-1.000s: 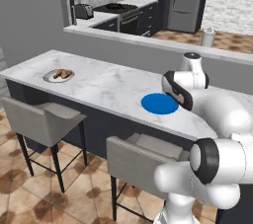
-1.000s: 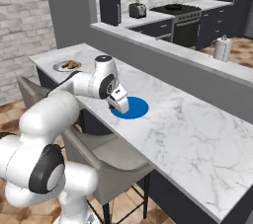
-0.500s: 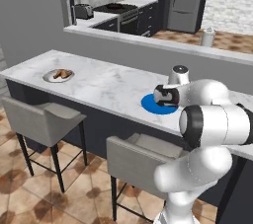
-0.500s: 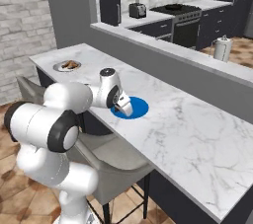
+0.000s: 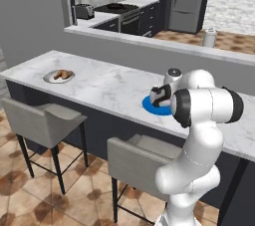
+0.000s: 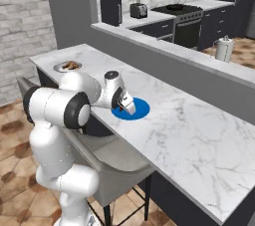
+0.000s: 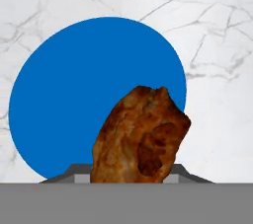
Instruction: Take the chicken drumsticks from the pan and place one on each plate on the dining counter.
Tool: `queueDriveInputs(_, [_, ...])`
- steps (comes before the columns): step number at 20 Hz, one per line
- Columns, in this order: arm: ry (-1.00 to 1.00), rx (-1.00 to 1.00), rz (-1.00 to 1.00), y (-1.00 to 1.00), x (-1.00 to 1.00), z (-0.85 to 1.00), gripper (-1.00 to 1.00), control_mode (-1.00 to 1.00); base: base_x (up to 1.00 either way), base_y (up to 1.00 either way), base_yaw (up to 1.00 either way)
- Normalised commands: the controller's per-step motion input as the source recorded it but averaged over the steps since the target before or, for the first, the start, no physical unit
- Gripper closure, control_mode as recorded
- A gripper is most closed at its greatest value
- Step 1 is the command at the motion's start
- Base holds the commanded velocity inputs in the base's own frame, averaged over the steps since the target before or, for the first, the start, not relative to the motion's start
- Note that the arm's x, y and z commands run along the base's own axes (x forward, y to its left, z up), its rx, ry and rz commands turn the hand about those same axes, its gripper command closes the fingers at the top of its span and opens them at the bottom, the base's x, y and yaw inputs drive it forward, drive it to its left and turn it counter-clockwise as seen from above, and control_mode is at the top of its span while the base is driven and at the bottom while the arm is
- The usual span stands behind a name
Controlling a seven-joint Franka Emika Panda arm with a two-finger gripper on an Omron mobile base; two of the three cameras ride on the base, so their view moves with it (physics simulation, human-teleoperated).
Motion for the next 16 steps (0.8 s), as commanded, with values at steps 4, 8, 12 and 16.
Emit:
queueDriveInputs(4, [0.01, 0.00, 0.00, 0.00, 0.65, -0.04, 1.00, -1.00, 0.00, 0.00, 0.00])
queueDriveInputs(8, [0.09, 0.00, 0.01, 0.00, 0.49, -0.59, 1.00, -1.00, 0.00, 0.00, 0.00])
queueDriveInputs(12, [0.06, -0.01, 0.00, 0.00, 0.41, -0.76, 1.00, -1.00, 0.00, 0.00, 0.00])
queueDriveInputs(16, [0.01, 0.00, 0.00, 0.00, 0.25, -0.70, 1.00, -1.00, 0.00, 0.00, 0.00])
